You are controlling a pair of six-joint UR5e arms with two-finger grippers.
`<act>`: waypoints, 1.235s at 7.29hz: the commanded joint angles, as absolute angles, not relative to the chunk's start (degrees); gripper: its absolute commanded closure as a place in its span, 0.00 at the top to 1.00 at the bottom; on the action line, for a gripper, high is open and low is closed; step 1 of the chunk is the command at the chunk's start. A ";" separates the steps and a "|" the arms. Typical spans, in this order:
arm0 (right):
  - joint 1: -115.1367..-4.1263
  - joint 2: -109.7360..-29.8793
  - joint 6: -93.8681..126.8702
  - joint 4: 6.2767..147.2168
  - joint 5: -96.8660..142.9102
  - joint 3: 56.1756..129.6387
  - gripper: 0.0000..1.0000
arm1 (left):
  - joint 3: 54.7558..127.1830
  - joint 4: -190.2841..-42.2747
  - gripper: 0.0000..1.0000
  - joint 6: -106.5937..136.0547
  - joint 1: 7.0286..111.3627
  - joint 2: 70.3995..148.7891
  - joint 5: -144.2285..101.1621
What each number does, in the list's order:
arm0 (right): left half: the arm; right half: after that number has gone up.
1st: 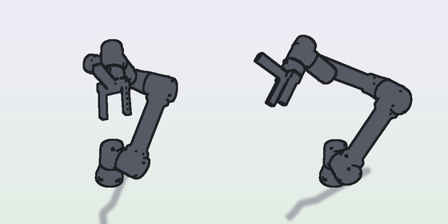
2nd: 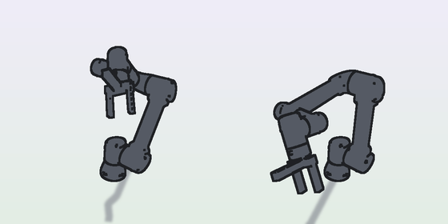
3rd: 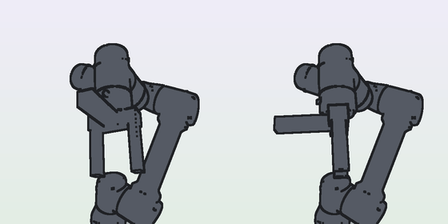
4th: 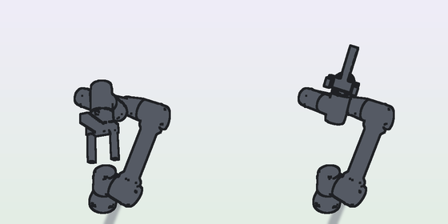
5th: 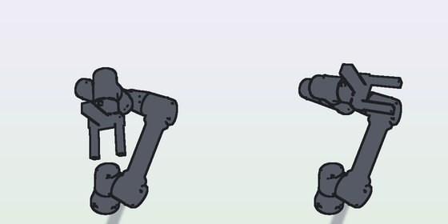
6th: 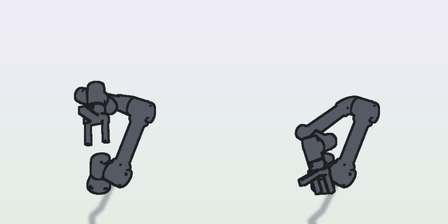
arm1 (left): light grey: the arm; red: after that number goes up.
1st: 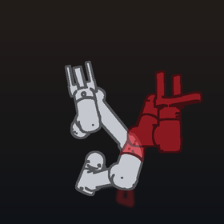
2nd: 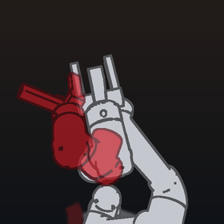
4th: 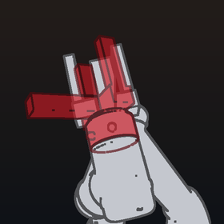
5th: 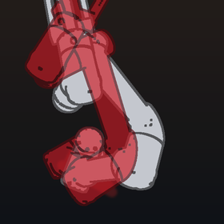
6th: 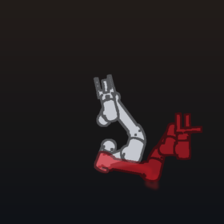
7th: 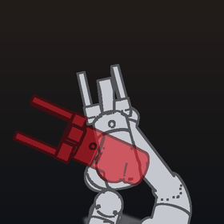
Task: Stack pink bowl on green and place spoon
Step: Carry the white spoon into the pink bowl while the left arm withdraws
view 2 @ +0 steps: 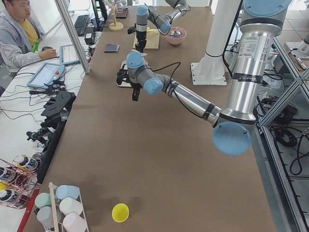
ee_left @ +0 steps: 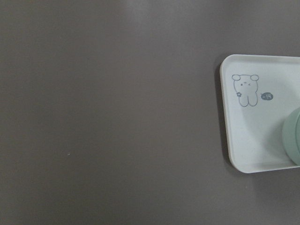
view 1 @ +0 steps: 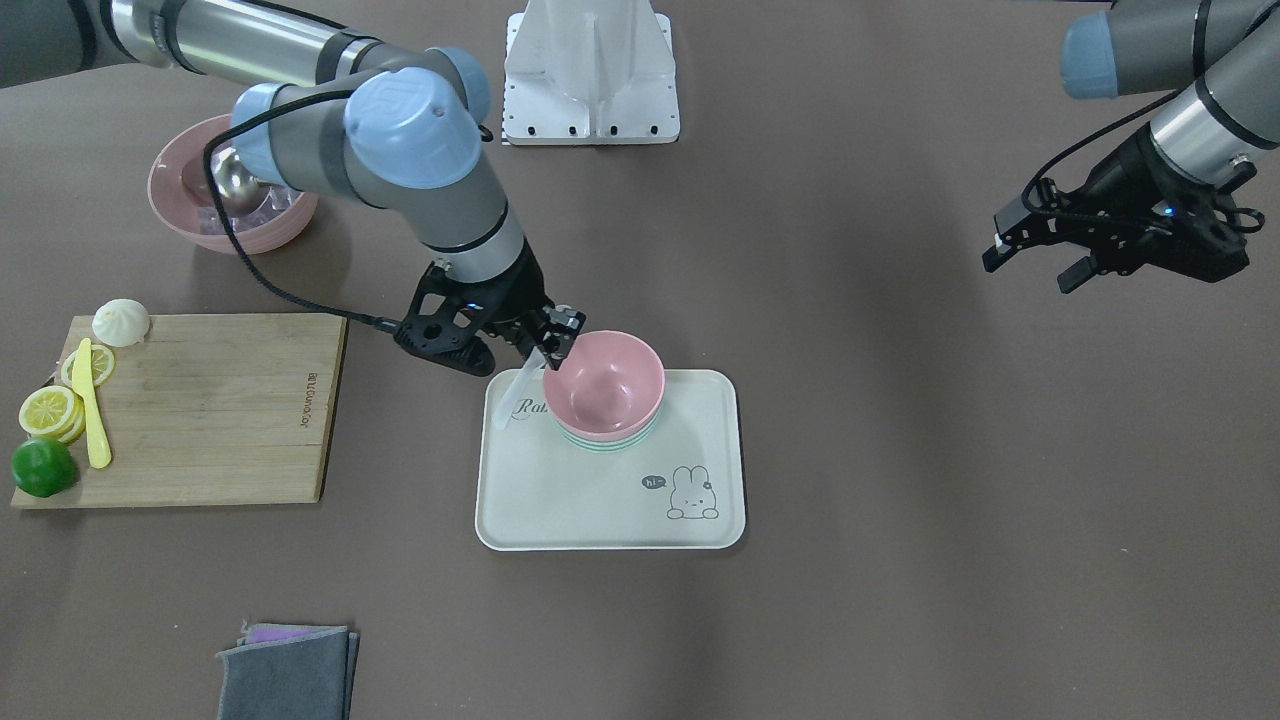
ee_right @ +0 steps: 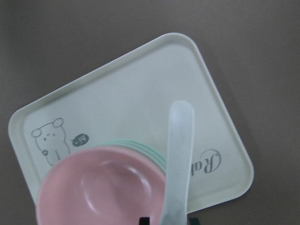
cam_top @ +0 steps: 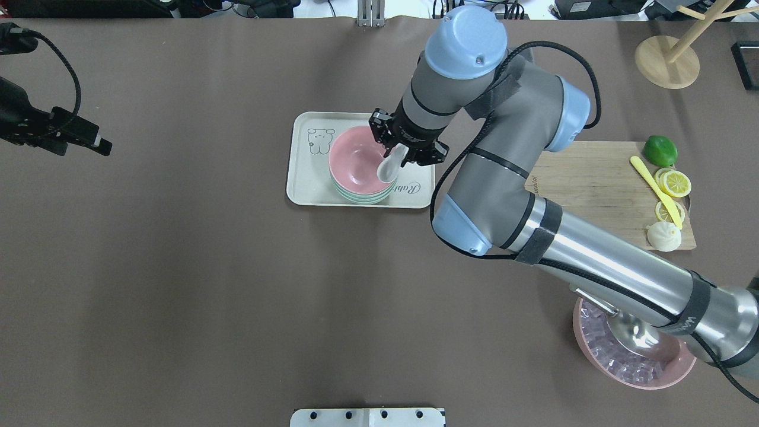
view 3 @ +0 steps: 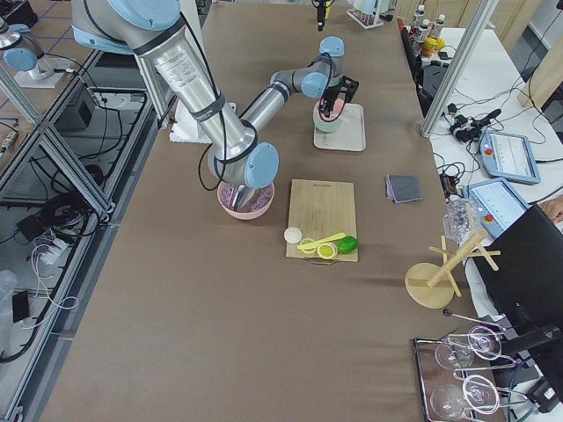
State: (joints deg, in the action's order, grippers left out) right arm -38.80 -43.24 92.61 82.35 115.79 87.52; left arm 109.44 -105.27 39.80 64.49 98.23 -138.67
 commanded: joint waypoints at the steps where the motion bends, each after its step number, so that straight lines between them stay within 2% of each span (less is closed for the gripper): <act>1: -37.09 -41.31 94.22 82.09 113.56 86.75 0.10 | 108.98 -105.29 0.98 38.85 64.86 97.91 -139.04; 3: -37.35 -41.40 94.04 81.91 113.47 86.66 0.12 | 108.90 -105.29 0.98 38.85 64.86 98.00 -138.96; 4: -37.35 -41.48 93.26 81.74 113.38 86.75 0.99 | 108.81 -105.29 0.98 39.02 64.78 98.00 -138.69; 7: -42.78 -50.76 88.35 82.09 119.06 95.06 1.00 | 106.09 -106.25 0.98 38.59 64.86 97.82 -138.34; 9: -51.28 -57.87 82.66 82.44 127.65 99.29 1.00 | 105.82 -107.92 0.98 37.54 65.21 95.90 -138.34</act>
